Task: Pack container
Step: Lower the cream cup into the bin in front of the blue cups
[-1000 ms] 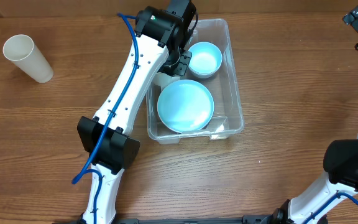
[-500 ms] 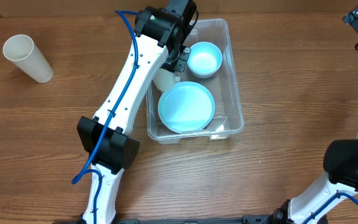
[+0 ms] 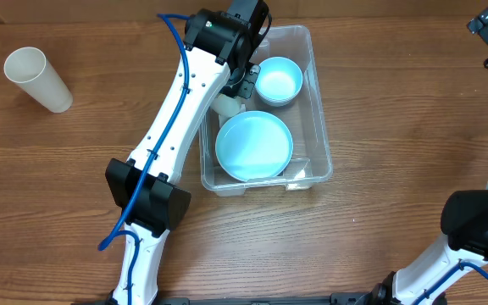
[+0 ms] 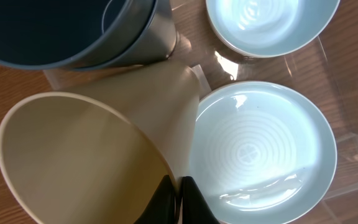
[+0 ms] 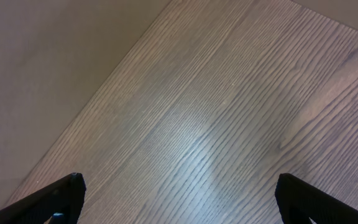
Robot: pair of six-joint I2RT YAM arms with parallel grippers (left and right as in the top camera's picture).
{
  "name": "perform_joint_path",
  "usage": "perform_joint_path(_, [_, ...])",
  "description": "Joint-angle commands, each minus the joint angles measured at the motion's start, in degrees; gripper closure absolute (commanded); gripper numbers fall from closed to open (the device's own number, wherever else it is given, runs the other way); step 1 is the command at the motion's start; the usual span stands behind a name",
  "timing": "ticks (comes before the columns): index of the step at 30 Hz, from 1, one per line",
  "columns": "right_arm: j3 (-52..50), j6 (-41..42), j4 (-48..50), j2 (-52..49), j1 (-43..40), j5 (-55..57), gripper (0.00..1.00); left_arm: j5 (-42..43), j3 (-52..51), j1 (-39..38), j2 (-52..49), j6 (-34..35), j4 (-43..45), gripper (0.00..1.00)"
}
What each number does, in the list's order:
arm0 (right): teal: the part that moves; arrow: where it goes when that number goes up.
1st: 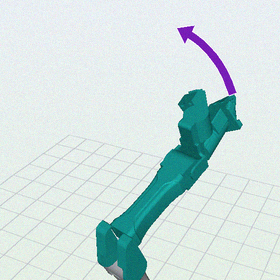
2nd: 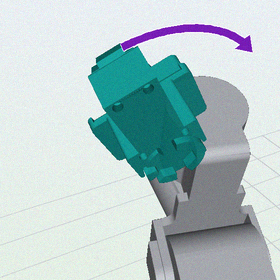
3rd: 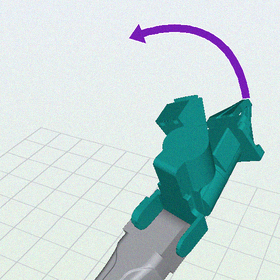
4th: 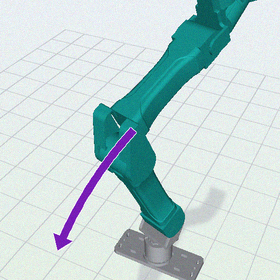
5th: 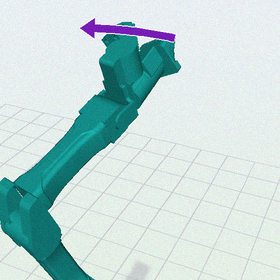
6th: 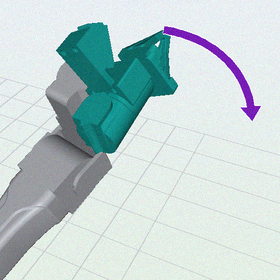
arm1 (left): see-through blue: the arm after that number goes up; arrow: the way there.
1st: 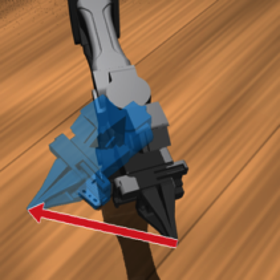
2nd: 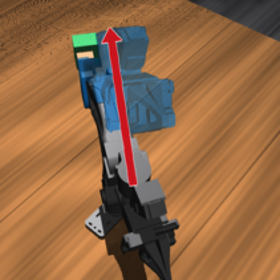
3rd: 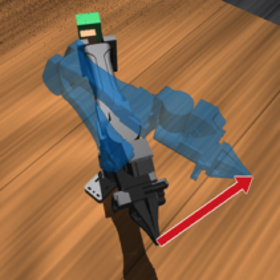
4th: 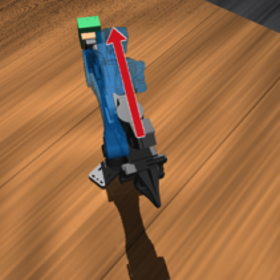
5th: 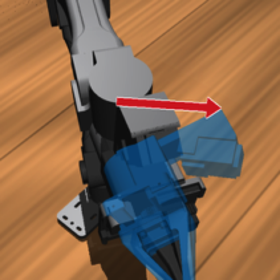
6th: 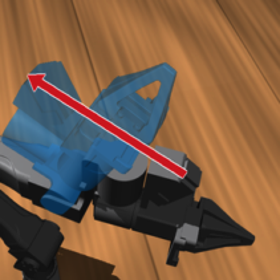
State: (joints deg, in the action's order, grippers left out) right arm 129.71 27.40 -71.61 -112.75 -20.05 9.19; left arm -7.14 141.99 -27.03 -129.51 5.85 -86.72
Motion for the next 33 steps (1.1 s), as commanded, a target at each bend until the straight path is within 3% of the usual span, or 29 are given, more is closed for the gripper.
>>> perform_joint_path(1, [0.87, 0.28, 0.13, 0.98, 0.11, 0.22, 0.00, -4.09, 0.26, 0.09, 0.20, -0.09, -0.50, 0.96])
perform_joint_path(15, [0.87, 0.26, 0.13, 0.98, 0.11, 0.22, 0.00, -9.44, 0.26, 0.09, 0.20, -0.09, -0.46, 0.96])
perform_joint_path(33, [0.87, 0.26, 0.13, 0.98, 0.11, 0.22, 0.00, -9.60, 3.45, 0.00, 0.28, -1.62, -0.76, 0.96])
